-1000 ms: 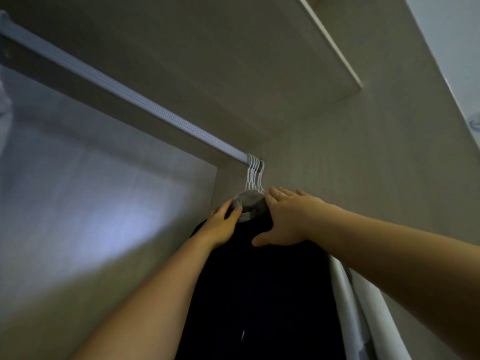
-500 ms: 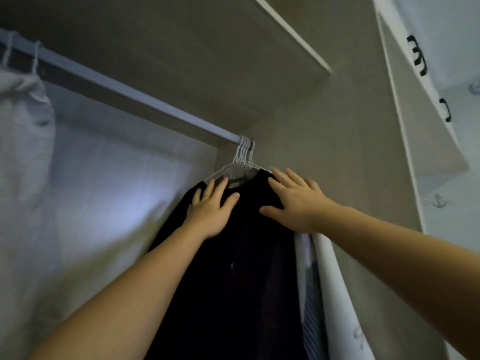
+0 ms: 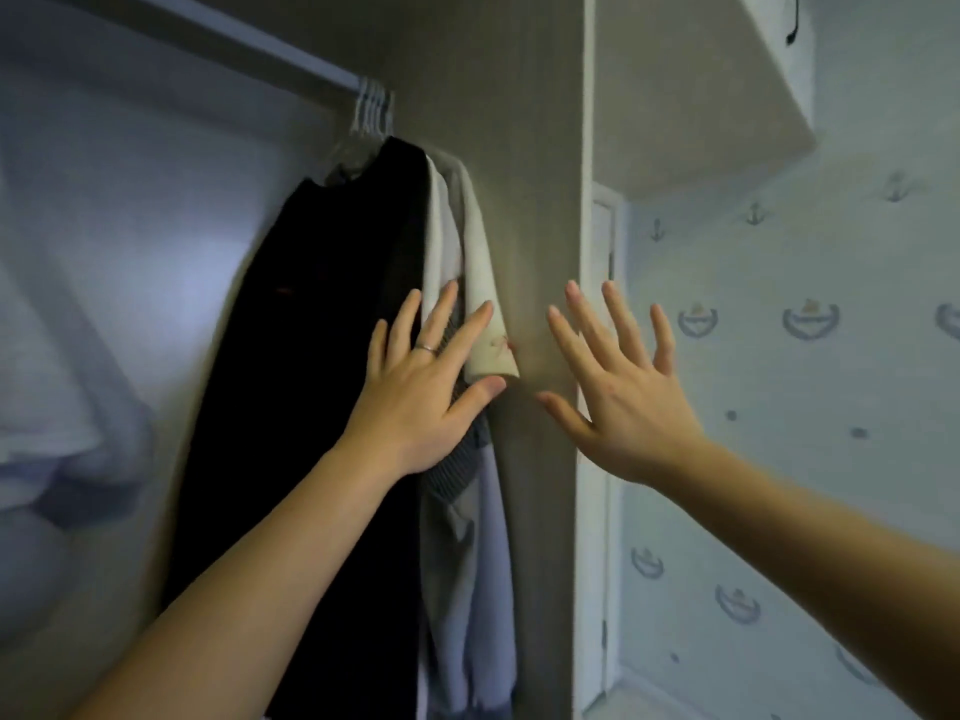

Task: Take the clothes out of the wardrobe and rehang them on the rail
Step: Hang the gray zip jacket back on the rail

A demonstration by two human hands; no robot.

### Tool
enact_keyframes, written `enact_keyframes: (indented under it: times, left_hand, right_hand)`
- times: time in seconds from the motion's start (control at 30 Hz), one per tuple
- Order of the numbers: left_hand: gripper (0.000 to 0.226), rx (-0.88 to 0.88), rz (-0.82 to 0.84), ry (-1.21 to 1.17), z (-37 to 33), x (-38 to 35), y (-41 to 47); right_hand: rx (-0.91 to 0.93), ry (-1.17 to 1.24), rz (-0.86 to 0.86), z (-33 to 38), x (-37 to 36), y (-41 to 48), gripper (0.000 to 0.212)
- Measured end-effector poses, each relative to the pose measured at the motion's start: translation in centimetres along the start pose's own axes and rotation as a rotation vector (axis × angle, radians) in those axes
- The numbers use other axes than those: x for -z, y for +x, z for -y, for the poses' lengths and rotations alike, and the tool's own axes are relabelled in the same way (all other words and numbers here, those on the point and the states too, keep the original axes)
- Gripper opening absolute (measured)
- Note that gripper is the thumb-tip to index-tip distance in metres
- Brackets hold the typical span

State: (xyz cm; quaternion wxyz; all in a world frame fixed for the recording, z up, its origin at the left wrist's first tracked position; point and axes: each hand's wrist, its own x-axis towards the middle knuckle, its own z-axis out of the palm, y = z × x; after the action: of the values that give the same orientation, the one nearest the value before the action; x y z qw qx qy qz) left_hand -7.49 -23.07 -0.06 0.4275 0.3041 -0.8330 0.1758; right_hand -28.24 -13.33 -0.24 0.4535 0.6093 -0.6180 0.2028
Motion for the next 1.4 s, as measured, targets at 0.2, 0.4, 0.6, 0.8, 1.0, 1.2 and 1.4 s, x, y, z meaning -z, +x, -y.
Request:
enact_keyframes:
  times: [0.2, 0.4, 0.6, 0.8, 1.0, 1.2, 1.4]
  left_hand:
    - [0.071, -0.025, 0.120, -0.153, -9.6, -5.4, -7.9]
    - [0.070, -0.123, 0.320, -0.318, -20.0, -11.2, -13.6]
    - [0.073, -0.262, 0.483, -0.490, -31.4, -16.9, -16.9]
    - [0.076, -0.449, 0.660, -0.618, -44.2, -23.4, -19.4]
    - [0.073, -0.668, 0.774, -0.774, -58.2, -29.5, -19.8]
    - [0.076, -0.939, 0.875, -0.898, -73.2, -34.7, -18.4]
    - [0.086, -1.167, 0.967, -0.987, -87.0, -38.4, -16.9]
  right_hand:
    - [-0.164, -0.026, 0.154, -5.5, 1.4, -13.7, 0.079]
    - [-0.330, -0.097, 0.349, -10.5, 3.8, -27.6, 0.080]
    - [-0.527, -0.178, 0.527, -14.0, 6.1, -40.8, 0.080]
    - [-0.740, -0.258, 0.682, -18.1, 8.8, -52.8, 0.081]
    - [-0.997, -0.418, 0.799, -23.4, 12.0, -62.6, 0.080]
    - [-1.274, -0.587, 0.869, -30.6, 14.8, -69.0, 0.077]
    - [-1.570, -0.724, 0.914, -36.7, 17.4, -75.1, 0.081]
